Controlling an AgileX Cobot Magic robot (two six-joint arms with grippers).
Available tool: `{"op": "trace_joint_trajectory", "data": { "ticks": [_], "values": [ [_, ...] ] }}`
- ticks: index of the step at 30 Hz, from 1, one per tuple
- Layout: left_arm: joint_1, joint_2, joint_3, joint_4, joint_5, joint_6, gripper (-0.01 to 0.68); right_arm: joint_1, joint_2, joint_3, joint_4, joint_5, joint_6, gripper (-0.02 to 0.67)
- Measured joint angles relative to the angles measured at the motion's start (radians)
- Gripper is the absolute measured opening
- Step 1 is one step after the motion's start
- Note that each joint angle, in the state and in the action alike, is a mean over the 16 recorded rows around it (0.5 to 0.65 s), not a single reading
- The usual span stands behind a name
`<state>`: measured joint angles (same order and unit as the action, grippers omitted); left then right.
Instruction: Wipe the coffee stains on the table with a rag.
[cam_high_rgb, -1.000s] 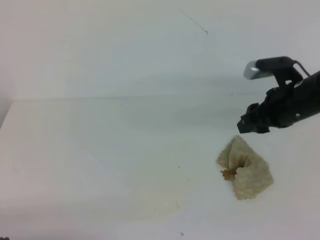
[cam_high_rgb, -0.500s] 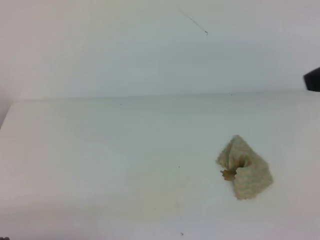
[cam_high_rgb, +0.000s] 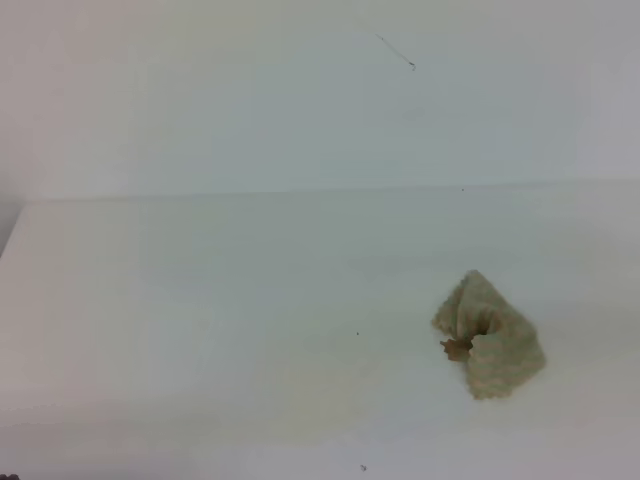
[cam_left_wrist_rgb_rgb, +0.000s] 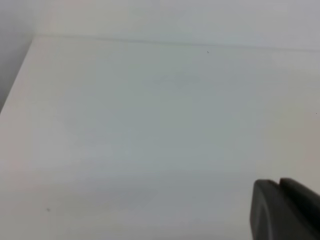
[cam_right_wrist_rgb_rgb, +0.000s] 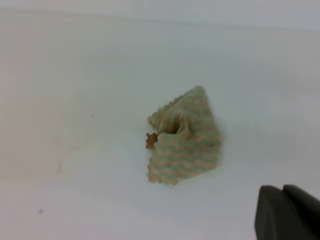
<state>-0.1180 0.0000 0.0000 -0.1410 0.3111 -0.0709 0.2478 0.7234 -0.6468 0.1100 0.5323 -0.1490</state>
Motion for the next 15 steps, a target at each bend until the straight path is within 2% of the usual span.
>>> {"op": "trace_joint_trajectory", "data": {
  "ticks": [5, 15],
  "values": [
    [0.000, 0.000, 0.000, 0.000, 0.000, 0.000, -0.002, 0.000, -0.052, 0.078, -0.005, -0.024, -0.003, 0.003],
    [0.000, 0.000, 0.000, 0.000, 0.000, 0.000, -0.002, -0.001, -0.063, 0.092, -0.011, -0.023, -0.028, 0.001]
  ]
}}
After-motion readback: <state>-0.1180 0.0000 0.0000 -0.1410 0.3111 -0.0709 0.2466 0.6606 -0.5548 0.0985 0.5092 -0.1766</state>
